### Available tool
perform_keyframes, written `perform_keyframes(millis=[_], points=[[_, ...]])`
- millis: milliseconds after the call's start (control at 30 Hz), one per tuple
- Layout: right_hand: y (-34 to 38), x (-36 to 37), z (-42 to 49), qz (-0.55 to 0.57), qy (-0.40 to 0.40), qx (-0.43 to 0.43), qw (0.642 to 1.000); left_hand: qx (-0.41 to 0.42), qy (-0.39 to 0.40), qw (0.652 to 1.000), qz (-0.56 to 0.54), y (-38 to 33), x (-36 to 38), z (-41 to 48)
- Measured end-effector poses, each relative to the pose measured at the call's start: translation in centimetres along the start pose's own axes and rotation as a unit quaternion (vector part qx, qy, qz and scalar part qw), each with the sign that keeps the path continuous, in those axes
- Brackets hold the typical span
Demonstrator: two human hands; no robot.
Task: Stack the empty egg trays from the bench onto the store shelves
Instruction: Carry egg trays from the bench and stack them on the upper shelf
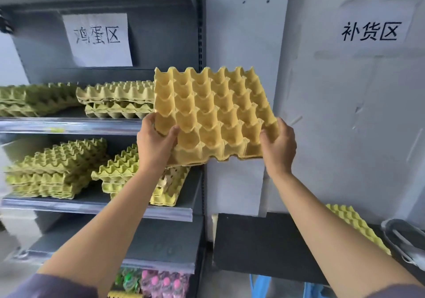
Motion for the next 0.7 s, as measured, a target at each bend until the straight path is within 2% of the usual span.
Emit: perform_keyframes(millis=[300, 533, 700], points=[[11.8, 8.3, -9.8, 0.044, 0.026, -0.049, 0.998, 0.004, -0.056, 0.998, 0.042, 4.5, -17.8, 2.5], [17.8, 16.5, -17.4, 0.057, 0.11, -0.08, 0.989, -0.029, -0.11, 0.989, 0.099, 9.2, -29.2, 1.7], [21.3, 21.9, -21.7, 0.068, 0.18, -0.119, 0.974, -0.113, -0.115, 0.977, 0.141, 14.3, -35.2, 0.8]])
Point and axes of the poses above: each hand's wrist, its own z-axis towards the middle knuckle, its own x-axis out of the palm, y = z × x, the point moved 8 cm from there along z, towards the middle knuckle, and after that the axes turned 6 degrees about -z, right-handed, at the moved point
